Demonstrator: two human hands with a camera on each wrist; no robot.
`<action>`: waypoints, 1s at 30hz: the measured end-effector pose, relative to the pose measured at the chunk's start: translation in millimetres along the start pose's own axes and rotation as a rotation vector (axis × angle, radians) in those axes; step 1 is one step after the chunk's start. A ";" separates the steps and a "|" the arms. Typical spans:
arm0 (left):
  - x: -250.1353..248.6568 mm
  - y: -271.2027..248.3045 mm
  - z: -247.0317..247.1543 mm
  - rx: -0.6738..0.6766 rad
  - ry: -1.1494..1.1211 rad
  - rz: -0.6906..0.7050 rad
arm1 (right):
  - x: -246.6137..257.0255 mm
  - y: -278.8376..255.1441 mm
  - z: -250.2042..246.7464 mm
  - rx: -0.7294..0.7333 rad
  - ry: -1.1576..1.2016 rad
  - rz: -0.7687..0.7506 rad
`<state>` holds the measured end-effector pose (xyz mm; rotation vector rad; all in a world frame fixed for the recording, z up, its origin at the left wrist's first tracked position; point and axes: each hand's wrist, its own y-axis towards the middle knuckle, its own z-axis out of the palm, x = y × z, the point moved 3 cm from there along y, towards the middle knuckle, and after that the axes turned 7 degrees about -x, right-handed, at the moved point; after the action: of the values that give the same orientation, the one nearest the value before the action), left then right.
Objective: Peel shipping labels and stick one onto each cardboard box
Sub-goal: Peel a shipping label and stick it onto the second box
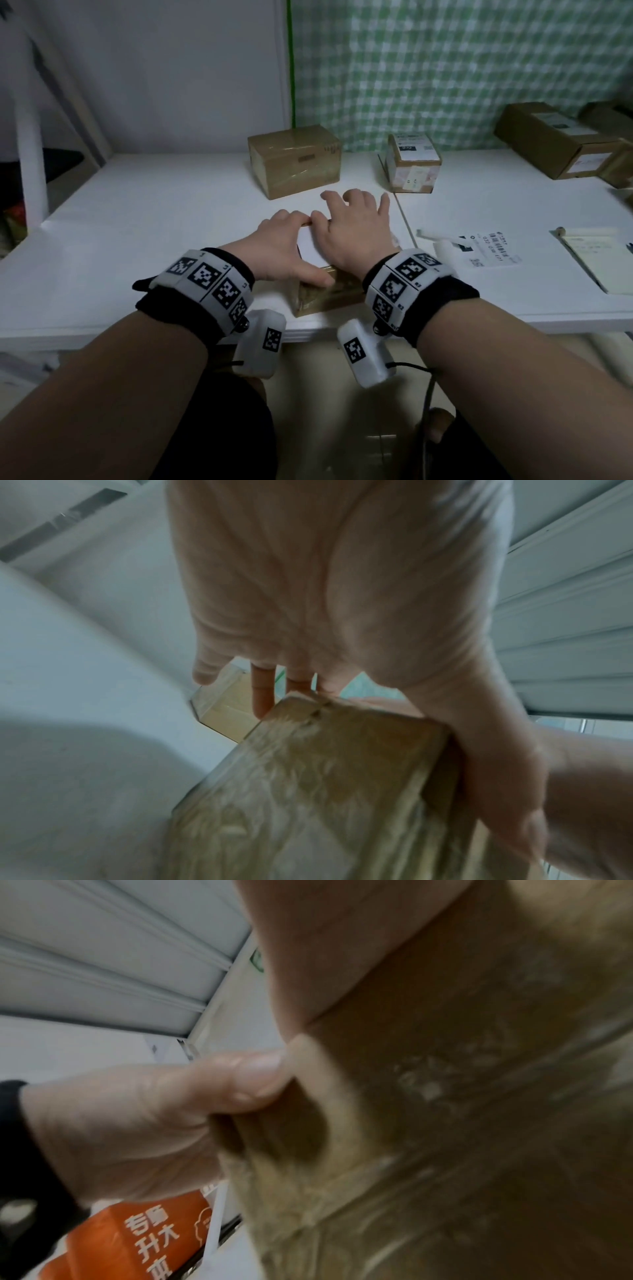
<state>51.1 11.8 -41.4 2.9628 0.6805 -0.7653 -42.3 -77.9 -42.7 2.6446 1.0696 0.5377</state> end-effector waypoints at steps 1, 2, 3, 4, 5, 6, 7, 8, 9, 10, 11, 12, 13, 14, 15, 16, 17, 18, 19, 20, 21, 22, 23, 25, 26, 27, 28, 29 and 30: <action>0.1 0.3 0.5 -0.004 -0.003 0.003 | -3.3 1.6 1.1 0.021 0.010 0.013; -0.2 0.6 1.0 -0.005 -0.003 0.006 | -8.1 3.3 1.3 0.043 0.011 0.033; -0.6 0.8 1.7 -0.008 -0.005 0.011 | -13.7 5.0 1.1 0.070 0.007 0.058; -1.0 1.0 2.0 -0.013 -0.009 0.016 | -19.8 7.0 0.2 0.092 0.001 0.084; -0.6 1.3 2.4 -0.020 -0.019 0.018 | -25.6 8.7 -0.7 0.113 -0.007 0.109; -0.8 1.2 2.8 -0.025 -0.029 0.020 | -31.6 10.1 -0.8 0.133 -0.016 0.133; -0.8 1.2 3.3 -0.030 -0.038 0.024 | -37.6 11.1 -0.3 0.155 -0.017 0.160; -0.7 1.2 3.6 -0.034 -0.047 0.028 | -43.0 12.4 0.2 0.178 -0.001 0.191; -0.5 1.6 3.8 -0.034 -0.058 0.030 | -48.3 14.1 2.0 0.203 0.034 0.227; -0.4 1.8 4.0 -0.034 -0.068 0.032 | -52.4 15.4 3.2 0.227 0.081 0.265; -0.4 1.9 4.1 -0.033 -0.074 0.033 | -55.8 17.2 5.0 0.249 0.143 0.298; -0.6 1.6 4.4 -0.032 -0.078 0.034 | -58.2 19.2 6.5 0.269 0.214 0.318; -0.7 1.4 4.9 -0.033 -0.084 0.034 | -58.2 20.1 5.6 0.291 0.289 0.329; -0.8 1.2 5.0 -0.036 -0.091 0.034 | -59.1 20.9 6.7 0.316 0.360 0.337; -1.0 1.0 5.3 -0.038 -0.099 0.033 | -58.9 19.6 5.2 0.337 0.430 0.350; -1.4 0.6 5.6 -0.041 -0.102 0.035 | -60.5 18.2 4.6 0.349 0.494 0.369; -1.8 0.4 5.5 -0.044 -0.100 0.039 | -61.1 15.9 2.3 0.351 0.542 0.393; -2.2 0.0 5.7 -0.044 -0.097 0.042 | -63.0 14.0 0.4 0.354 0.579 0.413; -2.3 0.0 5.8 -0.044 -0.096 0.044 | -64.8 12.2 -0.6 0.362 0.597 0.437; -2.4 -0.2 5.7 -0.044 -0.096 0.044 | -67.5 11.5 -1.2 0.371 0.618 0.456; -2.5 -0.4 5.8 -0.042 -0.098 0.043 | -70.8 11.1 -1.3 0.369 0.641 0.479; -2.6 -0.8 5.8 -0.041 -0.098 0.043 | -74.2 10.3 -1.3 0.367 0.668 0.505; -3.0 -1.2 5.5 -0.043 -0.095 0.046 | -75.8 9.3 -1.8 0.361 0.697 0.530; -3.9 -3.0 4.6 -0.050 -0.085 0.054 | -77.6 6.1 -1.5 0.344 0.728 0.567; -4.5 -4.4 4.1 -0.057 -0.077 0.060 | -78.6 4.5 -1.2 0.333 0.727 0.573; -5.4 -5.7 4.2 -0.064 -0.070 0.066 | -80.9 3.5 -1.7 0.295 0.713 0.575; -6.7 -7.4 4.1 -0.072 -0.062 0.075 | -83.7 3.8 -3.7 0.233 0.696 0.563; -7.9 -8.8 4.3 -0.081 -0.053 0.086 | -84.5 4.8 -7.9 0.148 0.663 0.523; -9.2 -10.2 4.5 -0.090 -0.043 0.097 | -82.4 6.7 -13.6 0.061 0.615 0.454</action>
<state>37.6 16.8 -40.0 2.8652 0.5486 -0.7676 -98.7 -139.6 -48.4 2.8503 0.5910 1.5011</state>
